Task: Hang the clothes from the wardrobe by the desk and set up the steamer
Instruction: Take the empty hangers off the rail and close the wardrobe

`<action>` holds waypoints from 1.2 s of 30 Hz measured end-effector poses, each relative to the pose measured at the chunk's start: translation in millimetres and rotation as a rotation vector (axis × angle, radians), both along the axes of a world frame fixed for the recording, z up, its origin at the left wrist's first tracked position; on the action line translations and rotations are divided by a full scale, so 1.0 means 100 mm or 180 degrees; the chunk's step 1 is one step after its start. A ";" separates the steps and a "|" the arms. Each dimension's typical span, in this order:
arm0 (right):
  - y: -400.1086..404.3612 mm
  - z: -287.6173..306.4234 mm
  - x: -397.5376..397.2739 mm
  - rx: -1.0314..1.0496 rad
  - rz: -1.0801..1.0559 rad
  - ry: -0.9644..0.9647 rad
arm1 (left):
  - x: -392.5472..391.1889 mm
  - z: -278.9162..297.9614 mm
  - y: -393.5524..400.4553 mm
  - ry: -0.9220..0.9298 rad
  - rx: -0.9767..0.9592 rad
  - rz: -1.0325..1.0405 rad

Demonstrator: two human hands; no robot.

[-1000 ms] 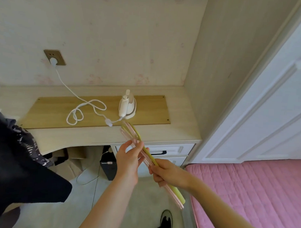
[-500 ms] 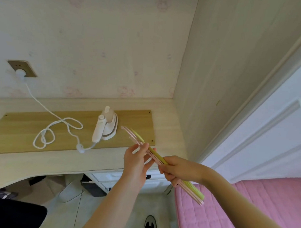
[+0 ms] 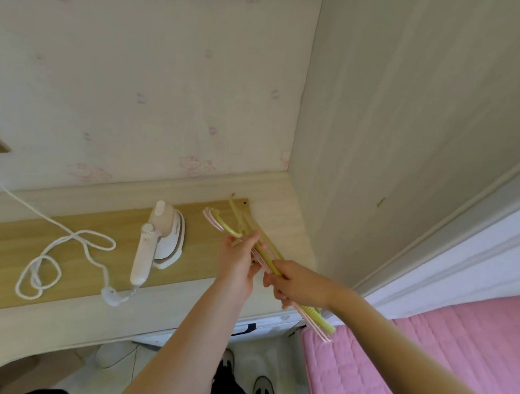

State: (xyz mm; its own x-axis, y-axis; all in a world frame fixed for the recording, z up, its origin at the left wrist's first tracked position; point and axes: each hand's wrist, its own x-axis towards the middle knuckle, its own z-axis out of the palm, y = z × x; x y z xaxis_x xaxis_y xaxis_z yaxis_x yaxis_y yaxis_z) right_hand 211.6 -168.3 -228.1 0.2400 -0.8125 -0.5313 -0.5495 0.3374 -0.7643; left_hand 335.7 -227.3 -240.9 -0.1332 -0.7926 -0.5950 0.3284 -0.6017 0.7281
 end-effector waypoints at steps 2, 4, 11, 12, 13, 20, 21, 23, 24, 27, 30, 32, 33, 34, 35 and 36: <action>-0.10 -0.09 0.06 -0.0054 -0.0113 0.0138 | -0.05 -0.09 -0.15 -0.0130 0.0142 -0.0015; -0.21 -0.19 0.12 -0.0158 -0.0204 0.0330 | -0.08 -0.19 -0.31 -0.0179 0.0246 -0.0118; -0.55 -0.58 0.16 -0.0373 -0.0348 0.1038 | -0.11 -0.48 -0.77 0.0239 0.0537 -0.0400; -0.58 -0.63 0.16 -0.0367 -0.0373 0.1102 | -0.11 -0.50 -0.81 0.0316 0.0620 -0.0419; -0.60 -0.67 0.16 -0.0359 -0.0405 0.1135 | -0.11 -0.52 -0.86 0.0378 0.0690 -0.0441; -0.71 -0.87 0.15 -0.0325 -0.0710 0.1328 | -0.10 -0.62 -1.10 0.0508 0.0866 -0.0837; -0.72 -0.89 0.14 -0.0333 -0.0721 0.1370 | -0.09 -0.65 -1.13 0.0456 0.0826 -0.0936; -0.73 -0.92 0.11 -0.0341 -0.0741 0.1422 | -0.02 -0.69 -1.18 0.0280 0.0686 -0.1133; -0.74 -0.93 0.09 -0.0340 -0.0756 0.1442 | 0.03 -0.72 -1.20 0.0184 0.0600 -0.1205; -0.77 -0.98 0.03 -0.0323 -0.0790 0.1492 | 0.25 -0.73 -1.28 0.0103 0.0354 -0.1157; -0.80 -1.04 0.01 -0.0258 -0.0815 0.1588 | 0.46 -0.71 -1.37 0.0349 0.0306 -0.1144; -0.82 -1.07 0.02 -0.0207 -0.0802 0.1653 | 0.55 -0.72 -1.43 0.0559 0.0389 -0.1133; -0.82 -1.09 0.02 -0.0192 -0.0805 0.1658 | 0.58 -0.72 -1.46 0.0631 0.0438 -0.1121; -0.83 -1.10 0.02 -0.0185 -0.0820 0.1654 | 0.60 -0.72 -1.47 0.0656 0.0473 -0.1108; -0.84 -1.12 0.02 -0.0166 -0.0845 0.1649 | 0.61 -0.73 -1.49 0.0626 0.0480 -0.1097; -0.84 -1.14 0.03 -0.0148 -0.0868 0.1644 | 0.60 -0.74 -1.51 0.0547 0.0473 -0.1083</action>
State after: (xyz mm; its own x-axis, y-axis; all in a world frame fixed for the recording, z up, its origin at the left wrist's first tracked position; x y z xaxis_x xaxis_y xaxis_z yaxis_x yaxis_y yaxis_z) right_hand 214.6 -252.4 -342.1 -0.2616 -0.8338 -0.4862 -0.7528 0.4915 -0.4379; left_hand 396.1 -378.4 -314.4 -0.4804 -0.5932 -0.6460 0.2018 -0.7916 0.5768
